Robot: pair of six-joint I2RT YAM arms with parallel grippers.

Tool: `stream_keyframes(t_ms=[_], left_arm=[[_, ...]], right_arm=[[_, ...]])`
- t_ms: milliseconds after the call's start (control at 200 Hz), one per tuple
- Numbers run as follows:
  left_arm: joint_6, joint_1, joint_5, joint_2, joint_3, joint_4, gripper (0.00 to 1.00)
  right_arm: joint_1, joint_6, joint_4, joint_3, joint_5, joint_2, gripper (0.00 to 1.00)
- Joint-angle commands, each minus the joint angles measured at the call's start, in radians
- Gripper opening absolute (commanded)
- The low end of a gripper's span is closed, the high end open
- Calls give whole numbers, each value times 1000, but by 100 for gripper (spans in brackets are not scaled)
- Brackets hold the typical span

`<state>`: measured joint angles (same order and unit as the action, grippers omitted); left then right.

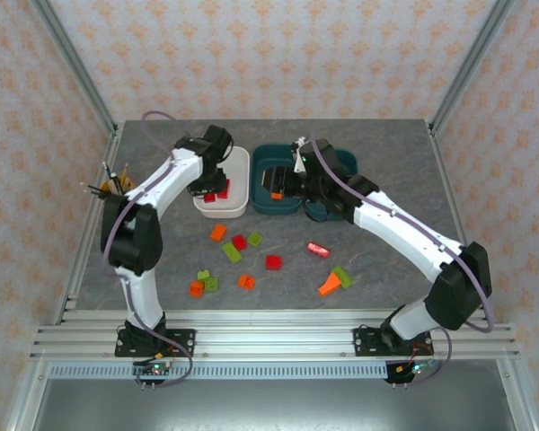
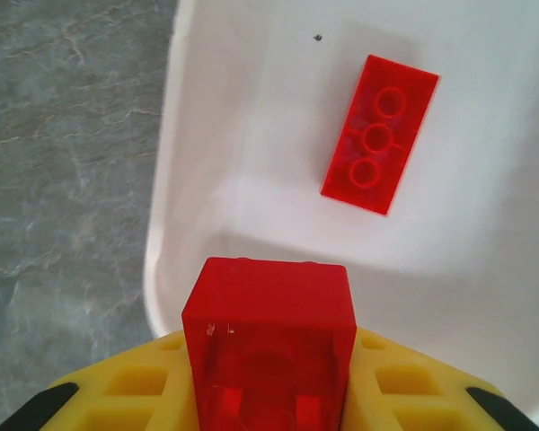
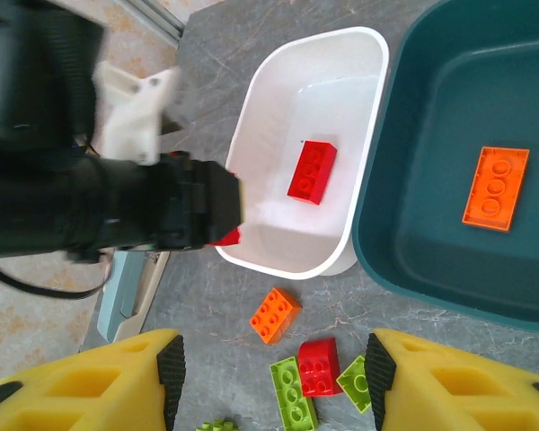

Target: Sort the legos into containers by color

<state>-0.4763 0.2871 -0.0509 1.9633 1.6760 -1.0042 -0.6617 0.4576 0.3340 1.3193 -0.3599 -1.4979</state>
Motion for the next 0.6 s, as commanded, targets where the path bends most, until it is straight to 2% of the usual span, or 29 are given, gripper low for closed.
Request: stream_keyframes(t_ms=[0, 305, 490, 595], left_arm=[[15, -8, -80, 76, 64, -96, 31], [7, -9, -71, 192, 125, -94, 36], [8, -9, -66, 210, 143, -102, 52], [7, -9, -62, 190, 142, -106, 57]], right_arm=[[8, 36, 20, 36, -17, -34, 57], [28, 69, 3, 8, -44, -38, 57], [38, 64, 43, -7, -37, -37, 58], [42, 46, 80, -18, -11, -15, 58]])
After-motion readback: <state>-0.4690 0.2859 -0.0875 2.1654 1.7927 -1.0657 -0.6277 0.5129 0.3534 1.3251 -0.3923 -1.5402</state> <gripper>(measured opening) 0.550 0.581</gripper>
